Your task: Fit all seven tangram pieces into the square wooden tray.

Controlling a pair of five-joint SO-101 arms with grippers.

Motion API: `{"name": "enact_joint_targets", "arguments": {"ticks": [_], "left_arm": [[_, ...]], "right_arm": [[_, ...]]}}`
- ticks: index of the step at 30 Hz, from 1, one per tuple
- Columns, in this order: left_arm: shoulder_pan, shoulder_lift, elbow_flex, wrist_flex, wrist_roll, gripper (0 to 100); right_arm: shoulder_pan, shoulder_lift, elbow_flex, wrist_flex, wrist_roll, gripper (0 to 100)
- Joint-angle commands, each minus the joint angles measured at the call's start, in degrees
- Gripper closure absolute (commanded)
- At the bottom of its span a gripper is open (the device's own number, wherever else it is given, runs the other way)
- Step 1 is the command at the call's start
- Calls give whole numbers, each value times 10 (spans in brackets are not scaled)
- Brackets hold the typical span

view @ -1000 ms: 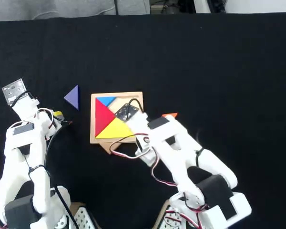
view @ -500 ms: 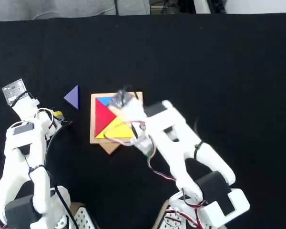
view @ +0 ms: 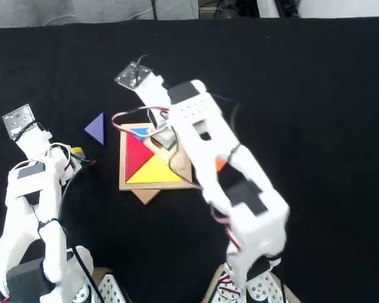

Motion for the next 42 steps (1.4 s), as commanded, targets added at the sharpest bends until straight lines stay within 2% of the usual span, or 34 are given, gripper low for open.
{"name": "enact_joint_targets", "arguments": {"ticks": [1, 15, 26, 28, 32, 34, 42], "left_arm": [[6, -7, -7, -9, -7, 734], [19, -7, -5, -9, -25, 734], [19, -7, -5, -9, -25, 734], [19, -7, -5, -9, -25, 734], [19, -7, -5, -9, -25, 734], [19, -7, -5, -9, -25, 734], [19, -7, -5, -9, -26, 734]], "right_arm": [[-9, 61, -102, 4, 3, 986], [-41, 181, -216, 33, -21, 983], [-41, 195, -258, 75, -26, 982], [-40, 196, -257, 75, -39, 959], [-40, 196, -256, 75, -46, 814], [-41, 196, -256, 75, -40, 776], [-44, 196, -256, 84, -40, 807]]}}
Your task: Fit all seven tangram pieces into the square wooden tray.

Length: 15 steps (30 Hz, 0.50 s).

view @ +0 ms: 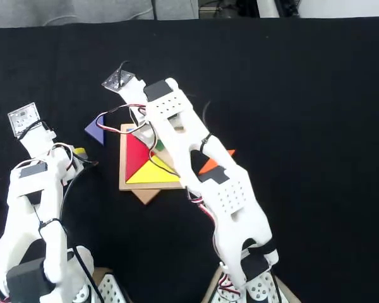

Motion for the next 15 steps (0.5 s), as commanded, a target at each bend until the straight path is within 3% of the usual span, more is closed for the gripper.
{"name": "enact_joint_targets", "arguments": {"ticks": [1, 5, 11, 15], "left_arm": [[9, -7, -5, -9, -4, 734], [8, -7, -5, -9, -4, 734], [7, -7, -5, -9, -4, 734], [7, -7, -5, -9, -4, 734]], "right_arm": [[-14, -4, -31, 11, 2, 807], [-8, -12, -40, 24, 2, 808], [59, -33, -67, 52, 2, 814], [74, -22, -65, 47, 3, 969]]}}
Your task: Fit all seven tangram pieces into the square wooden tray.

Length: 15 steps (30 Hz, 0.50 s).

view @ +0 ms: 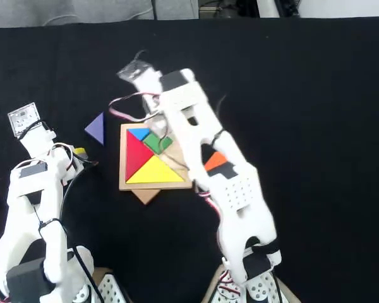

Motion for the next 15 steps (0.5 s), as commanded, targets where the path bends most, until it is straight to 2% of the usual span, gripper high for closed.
{"name": "enact_joint_targets", "arguments": {"ticks": [1, 3, 15], "left_arm": [[7, -7, -5, -9, -4, 734], [7, -7, -5, -9, -4, 734], [8, -7, -5, -9, -4, 734]], "right_arm": [[11, -15, -28, 3, 2, 993], [1, -1, -29, 4, 2, 970], [-23, 32, -33, -2, 2, 987]]}}
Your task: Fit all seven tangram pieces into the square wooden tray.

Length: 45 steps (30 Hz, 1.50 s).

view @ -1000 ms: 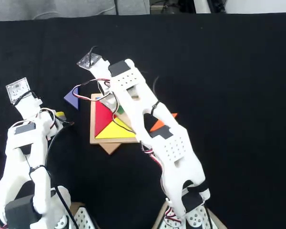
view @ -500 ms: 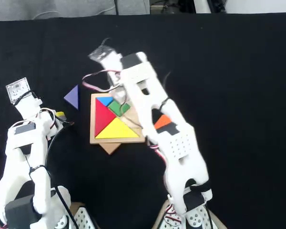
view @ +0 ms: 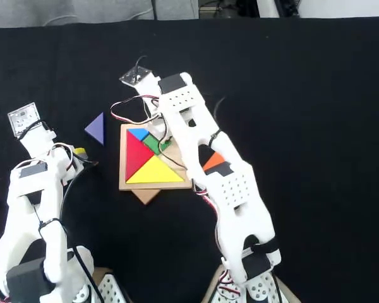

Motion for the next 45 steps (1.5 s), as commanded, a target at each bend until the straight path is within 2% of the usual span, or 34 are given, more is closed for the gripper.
{"name": "enact_joint_targets", "arguments": {"ticks": [1, 11, 22, 28, 33, 39, 42, 45], "left_arm": [[8, -7, -5, -9, -4, 734], [9, -7, -5, -9, -4, 734], [9, -7, -5, -9, -4, 734], [9, -7, -6, -11, -4, 734], [9, -7, 1, -24, -4, 734], [8, -7, 1, -25, -4, 734], [9, -7, 1, -25, -4, 734], [10, -7, 0, -25, -4, 734]], "right_arm": [[-8, -2, -28, -2, 2, 987], [-40, -7, -32, -45, 2, 987], [-25, -122, -131, 146, -3, 987], [-25, -245, -21, 141, -1, 987], [-37, -381, 156, 66, 2, 987], [-30, -560, 473, -165, 0, 987], [-11, -596, 602, -274, -4, 987], [24, -596, 671, -338, -57, 987]]}}
